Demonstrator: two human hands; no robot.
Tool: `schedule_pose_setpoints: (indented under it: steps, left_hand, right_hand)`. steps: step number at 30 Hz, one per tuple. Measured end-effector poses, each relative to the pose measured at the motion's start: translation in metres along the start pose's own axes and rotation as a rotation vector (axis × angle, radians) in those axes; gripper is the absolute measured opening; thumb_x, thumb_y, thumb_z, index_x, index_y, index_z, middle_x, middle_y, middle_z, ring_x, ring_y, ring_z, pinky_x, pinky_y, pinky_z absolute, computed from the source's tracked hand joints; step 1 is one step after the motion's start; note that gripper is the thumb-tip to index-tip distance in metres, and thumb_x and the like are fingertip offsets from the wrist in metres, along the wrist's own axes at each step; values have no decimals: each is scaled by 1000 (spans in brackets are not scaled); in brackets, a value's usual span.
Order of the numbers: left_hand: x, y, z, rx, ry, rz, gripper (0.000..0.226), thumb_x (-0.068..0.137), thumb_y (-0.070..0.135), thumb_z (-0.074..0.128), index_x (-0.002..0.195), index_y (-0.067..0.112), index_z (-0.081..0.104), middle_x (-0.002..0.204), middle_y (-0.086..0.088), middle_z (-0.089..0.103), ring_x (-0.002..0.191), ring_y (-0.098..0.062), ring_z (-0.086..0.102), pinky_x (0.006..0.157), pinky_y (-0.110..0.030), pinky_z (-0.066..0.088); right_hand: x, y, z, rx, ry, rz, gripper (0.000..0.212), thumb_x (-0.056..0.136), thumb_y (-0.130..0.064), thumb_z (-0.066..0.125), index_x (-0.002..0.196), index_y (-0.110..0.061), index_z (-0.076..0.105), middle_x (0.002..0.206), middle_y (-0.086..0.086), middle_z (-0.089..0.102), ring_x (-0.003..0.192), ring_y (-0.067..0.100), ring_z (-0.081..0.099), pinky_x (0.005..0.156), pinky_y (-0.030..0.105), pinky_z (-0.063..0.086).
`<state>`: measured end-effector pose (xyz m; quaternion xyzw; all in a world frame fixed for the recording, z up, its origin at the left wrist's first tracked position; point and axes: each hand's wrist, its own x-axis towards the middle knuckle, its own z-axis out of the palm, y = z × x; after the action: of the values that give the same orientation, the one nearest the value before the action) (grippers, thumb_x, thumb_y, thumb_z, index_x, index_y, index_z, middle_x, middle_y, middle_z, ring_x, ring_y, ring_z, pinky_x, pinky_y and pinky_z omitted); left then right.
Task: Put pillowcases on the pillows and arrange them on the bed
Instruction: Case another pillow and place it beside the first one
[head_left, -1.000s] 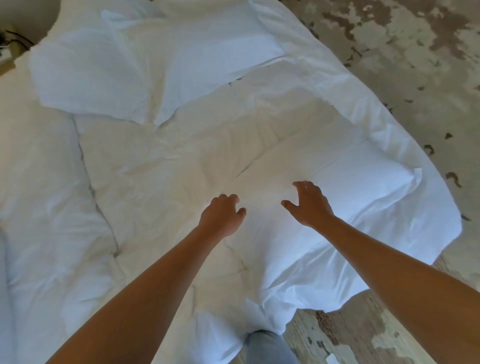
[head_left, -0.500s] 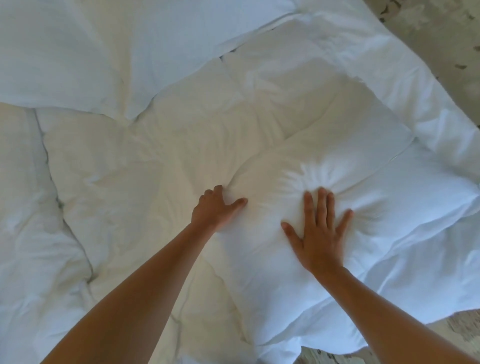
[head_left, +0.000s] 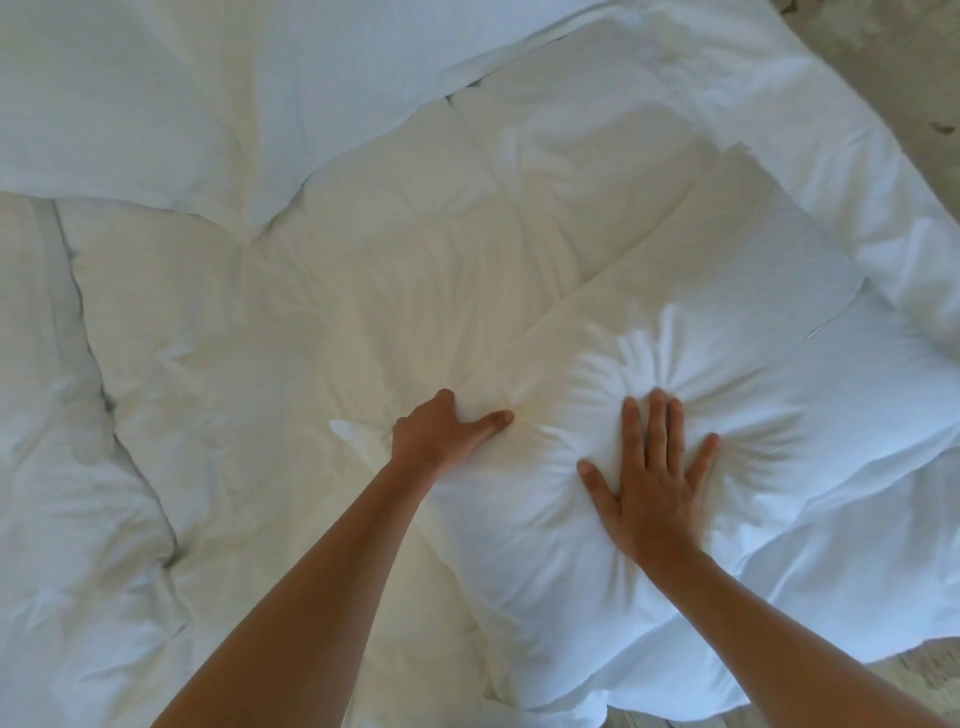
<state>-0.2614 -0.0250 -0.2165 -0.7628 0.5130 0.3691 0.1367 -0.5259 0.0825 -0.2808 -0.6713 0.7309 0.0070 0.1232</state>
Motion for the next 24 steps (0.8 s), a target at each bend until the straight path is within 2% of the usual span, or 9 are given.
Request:
schedule_pose_setpoints:
  steps: [4, 7, 10, 14, 17, 20, 24]
  left_hand:
    - [-30, 1, -3, -7, 28, 79, 76, 57, 96, 47, 91, 29, 48, 81, 13, 51, 94, -27, 64, 74, -39, 43]
    - [-59, 3, -9, -64, 33, 128, 62, 57, 87, 56, 86, 33, 45, 78, 15, 56, 80, -22, 57, 65, -36, 41]
    - [-94, 1, -13, -132, 21, 203, 56, 60, 78, 63, 88, 33, 45, 77, 12, 61, 75, -20, 62, 59, -33, 41]
    - [-153, -13, -12, -188, 72, 320, 49, 70, 65, 66, 104, 33, 51, 79, 11, 62, 75, -22, 63, 61, -31, 44]
    - [-199, -33, -13, -195, 152, 400, 44, 79, 59, 62, 113, 32, 52, 81, 9, 63, 79, -25, 65, 64, -32, 44]
    - [-237, -63, -31, -108, 235, 480, 42, 86, 56, 59, 118, 30, 55, 87, 1, 71, 84, -28, 69, 64, -32, 45]
    - [-276, -119, -78, 87, 350, 573, 49, 89, 56, 59, 129, 27, 57, 97, -5, 74, 91, -30, 70, 69, -32, 45]
  right_hand:
    - [-14, 0, -26, -39, -66, -2, 97, 99, -77, 24, 169, -15, 2, 177, 13, 1, 164, 30, -1, 124, 71, 8]
    - [-31, -4, -55, -53, -141, 15, 95, 100, -73, 23, 169, -10, 4, 177, 14, 1, 164, 29, -2, 125, 69, 13]
    - [-53, -11, -86, 30, -197, 64, 89, 103, -66, 31, 168, -9, 8, 177, 13, 3, 164, 28, 3, 125, 63, 23]
    - [-86, -14, -126, 146, -198, 39, 83, 102, -55, 50, 166, -9, 21, 172, 15, 25, 157, 34, 30, 115, 52, 45]
    - [-114, -20, -155, 158, -176, 5, 82, 100, -53, 57, 165, -17, 23, 163, 9, 37, 144, 32, 46, 103, 46, 55]
    - [-134, -42, -185, 178, -130, -64, 86, 97, -52, 63, 165, -20, 21, 160, 10, 38, 141, 32, 47, 100, 45, 56]
    - [-144, -101, -225, 293, 5, -187, 87, 94, -59, 64, 162, -19, 27, 161, 6, 37, 145, 27, 42, 112, 43, 46]
